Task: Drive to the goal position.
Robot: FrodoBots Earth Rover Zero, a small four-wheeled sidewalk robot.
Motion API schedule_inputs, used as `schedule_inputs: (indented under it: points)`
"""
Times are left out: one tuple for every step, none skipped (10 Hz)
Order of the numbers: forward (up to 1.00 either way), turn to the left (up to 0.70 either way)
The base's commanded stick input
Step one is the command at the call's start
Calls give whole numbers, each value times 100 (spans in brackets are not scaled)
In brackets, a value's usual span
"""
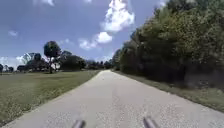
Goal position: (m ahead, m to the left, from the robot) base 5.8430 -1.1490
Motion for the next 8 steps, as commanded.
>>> schedule_inputs:
  points:
    - [50, 0]
    - [50, 0]
    - [50, 0]
    - [50, 0]
    - [50, 0]
    - [50, 17]
    - [50, 50]
    - [50, 50]
